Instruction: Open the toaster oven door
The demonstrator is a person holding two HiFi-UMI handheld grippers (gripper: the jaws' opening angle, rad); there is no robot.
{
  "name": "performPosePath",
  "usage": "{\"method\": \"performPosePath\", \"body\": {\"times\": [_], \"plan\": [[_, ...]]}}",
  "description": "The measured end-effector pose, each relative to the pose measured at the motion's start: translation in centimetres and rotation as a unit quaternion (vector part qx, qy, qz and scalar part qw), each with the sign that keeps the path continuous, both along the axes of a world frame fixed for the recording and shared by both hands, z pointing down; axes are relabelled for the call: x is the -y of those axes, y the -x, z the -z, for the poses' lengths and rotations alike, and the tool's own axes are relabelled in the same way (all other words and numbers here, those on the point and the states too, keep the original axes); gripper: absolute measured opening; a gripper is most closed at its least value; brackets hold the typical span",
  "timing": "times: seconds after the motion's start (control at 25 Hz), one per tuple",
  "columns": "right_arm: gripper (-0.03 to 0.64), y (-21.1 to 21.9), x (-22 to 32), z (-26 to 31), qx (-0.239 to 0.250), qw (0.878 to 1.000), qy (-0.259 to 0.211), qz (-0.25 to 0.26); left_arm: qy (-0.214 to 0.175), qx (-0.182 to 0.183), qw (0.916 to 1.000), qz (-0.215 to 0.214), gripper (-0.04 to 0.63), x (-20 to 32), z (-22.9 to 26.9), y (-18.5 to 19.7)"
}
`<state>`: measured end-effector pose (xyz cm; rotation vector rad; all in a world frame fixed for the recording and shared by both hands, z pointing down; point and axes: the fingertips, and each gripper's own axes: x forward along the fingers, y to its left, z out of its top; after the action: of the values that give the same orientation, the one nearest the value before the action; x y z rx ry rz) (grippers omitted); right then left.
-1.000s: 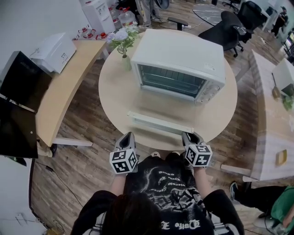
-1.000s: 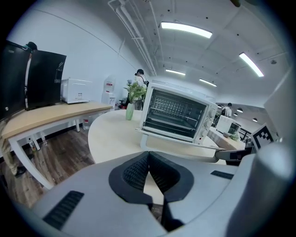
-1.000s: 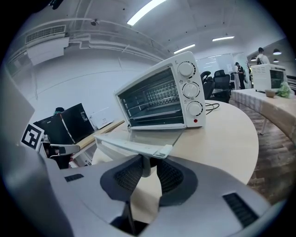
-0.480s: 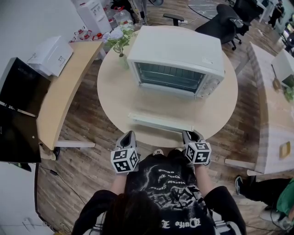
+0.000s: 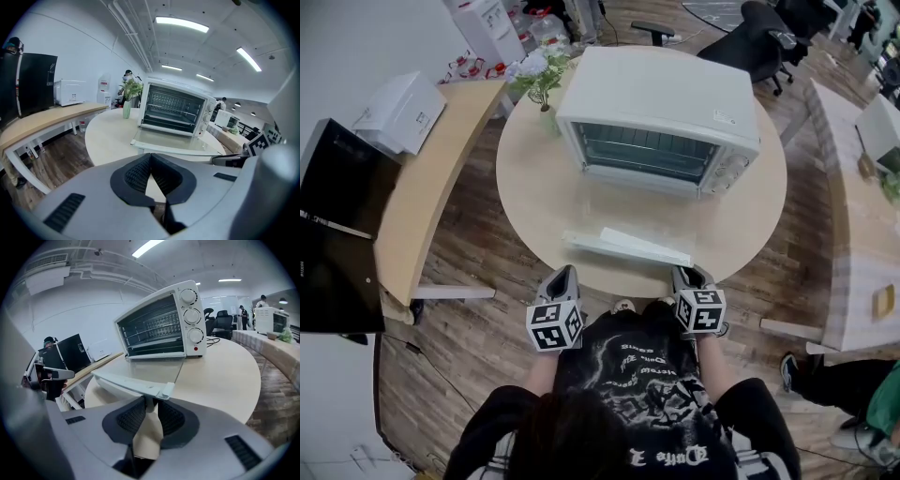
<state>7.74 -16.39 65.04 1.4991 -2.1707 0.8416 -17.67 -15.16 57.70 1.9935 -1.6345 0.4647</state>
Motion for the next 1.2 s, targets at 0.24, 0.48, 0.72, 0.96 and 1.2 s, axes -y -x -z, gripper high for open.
{"method": "performPosePath", "body": {"times": [0.24, 0.48, 0.72, 0.96, 1.2], "plan": [[0.087, 0.0, -0.1, -0.5, -0.009, 1.0, 0.004, -0.001, 0.0, -0.002, 1.0, 0.001, 0.017, -0.1, 0.0, 0.1], [0.084, 0.1, -0.3, -1.2, -0.017, 1.0, 0.013, -0.003, -0.001, -0.002, 1.0, 0.0, 0.017, -0.3, 0.0, 0.3], [0.081, 0.2, -0.5, -1.6, -0.028, 1.0, 0.014, -0.006, -0.001, -0.004, 1.0, 0.003, 0.017, -0.5, -0.2, 0.7], [0.087, 0.1, -0.7, -1.5, -0.028, 0.999, 0.014, -0.014, -0.003, -0.005, 1.0, 0.002, 0.017, -0.6, -0.1, 0.8], [0.229, -0.6, -1.4, -0.8, -0.026, 0.999, 0.038, -0.03, 0.002, -0.01, 0.9999, 0.006, 0.017, -0.4, -0.3, 1.0]]}}
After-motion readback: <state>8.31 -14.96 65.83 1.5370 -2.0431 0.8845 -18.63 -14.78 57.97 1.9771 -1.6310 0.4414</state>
